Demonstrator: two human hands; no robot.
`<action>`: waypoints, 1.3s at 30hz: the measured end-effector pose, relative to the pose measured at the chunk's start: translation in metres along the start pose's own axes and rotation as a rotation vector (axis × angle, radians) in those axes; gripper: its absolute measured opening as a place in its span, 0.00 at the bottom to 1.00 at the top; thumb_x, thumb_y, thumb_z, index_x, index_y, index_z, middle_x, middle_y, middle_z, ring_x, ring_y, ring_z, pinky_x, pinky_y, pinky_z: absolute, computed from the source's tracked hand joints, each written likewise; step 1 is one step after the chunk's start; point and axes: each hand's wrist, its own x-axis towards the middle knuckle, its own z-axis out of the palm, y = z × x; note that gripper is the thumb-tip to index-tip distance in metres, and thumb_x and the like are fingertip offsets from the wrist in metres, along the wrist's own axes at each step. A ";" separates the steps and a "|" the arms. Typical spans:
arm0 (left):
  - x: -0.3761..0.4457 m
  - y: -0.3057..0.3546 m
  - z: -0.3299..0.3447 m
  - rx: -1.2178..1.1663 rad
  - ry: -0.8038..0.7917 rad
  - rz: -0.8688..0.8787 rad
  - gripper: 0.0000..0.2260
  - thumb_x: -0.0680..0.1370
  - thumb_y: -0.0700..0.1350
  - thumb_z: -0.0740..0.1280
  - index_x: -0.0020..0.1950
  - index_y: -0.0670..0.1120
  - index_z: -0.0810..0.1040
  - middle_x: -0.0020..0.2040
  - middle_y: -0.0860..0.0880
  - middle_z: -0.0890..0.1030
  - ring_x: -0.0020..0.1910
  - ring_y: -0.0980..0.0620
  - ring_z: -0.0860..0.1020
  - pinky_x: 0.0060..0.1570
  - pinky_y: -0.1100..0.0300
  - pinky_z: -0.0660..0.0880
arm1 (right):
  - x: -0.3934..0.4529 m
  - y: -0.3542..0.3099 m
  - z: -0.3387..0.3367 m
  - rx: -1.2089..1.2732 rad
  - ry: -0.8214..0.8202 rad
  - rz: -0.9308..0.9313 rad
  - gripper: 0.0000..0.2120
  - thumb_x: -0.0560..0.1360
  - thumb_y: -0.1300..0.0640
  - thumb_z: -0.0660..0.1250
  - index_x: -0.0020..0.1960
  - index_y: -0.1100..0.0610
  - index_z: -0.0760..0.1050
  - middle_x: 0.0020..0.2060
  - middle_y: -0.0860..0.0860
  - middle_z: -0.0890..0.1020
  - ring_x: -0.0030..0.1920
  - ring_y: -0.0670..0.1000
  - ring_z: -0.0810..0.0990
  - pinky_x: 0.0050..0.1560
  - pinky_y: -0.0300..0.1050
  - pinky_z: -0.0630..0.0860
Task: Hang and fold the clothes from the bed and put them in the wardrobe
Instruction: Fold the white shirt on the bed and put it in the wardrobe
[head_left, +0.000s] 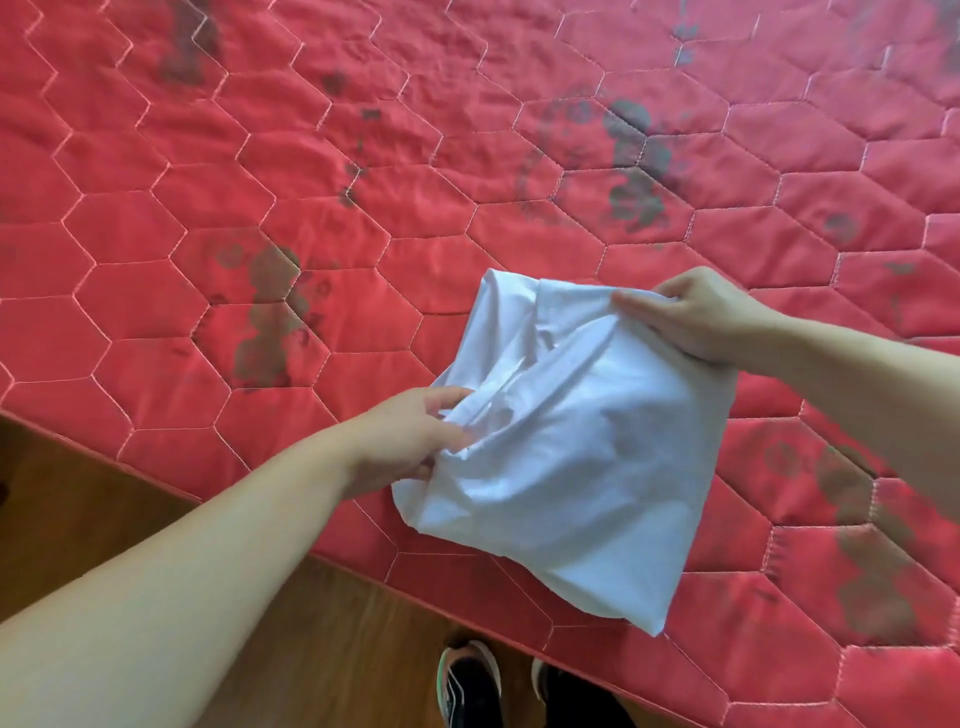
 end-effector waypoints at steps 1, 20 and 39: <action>-0.002 -0.003 -0.005 -0.084 -0.003 -0.015 0.16 0.78 0.36 0.65 0.62 0.52 0.80 0.52 0.47 0.84 0.46 0.49 0.81 0.42 0.59 0.78 | 0.002 -0.003 0.004 0.032 0.038 -0.042 0.28 0.74 0.37 0.64 0.24 0.55 0.64 0.22 0.41 0.63 0.24 0.43 0.61 0.23 0.39 0.59; -0.004 -0.032 0.005 0.004 0.556 0.177 0.24 0.77 0.58 0.67 0.25 0.49 0.68 0.27 0.50 0.66 0.29 0.52 0.64 0.29 0.60 0.60 | 0.015 -0.032 0.012 -0.337 -0.085 -0.489 0.03 0.77 0.58 0.66 0.46 0.55 0.78 0.43 0.51 0.77 0.45 0.57 0.76 0.43 0.47 0.70; -0.002 -0.061 -0.002 0.134 0.866 0.234 0.19 0.73 0.54 0.73 0.33 0.42 0.71 0.26 0.54 0.67 0.28 0.55 0.66 0.30 0.61 0.65 | 0.049 -0.062 0.049 -0.236 0.056 -0.201 0.21 0.78 0.49 0.58 0.31 0.55 0.57 0.26 0.49 0.64 0.29 0.53 0.61 0.29 0.47 0.58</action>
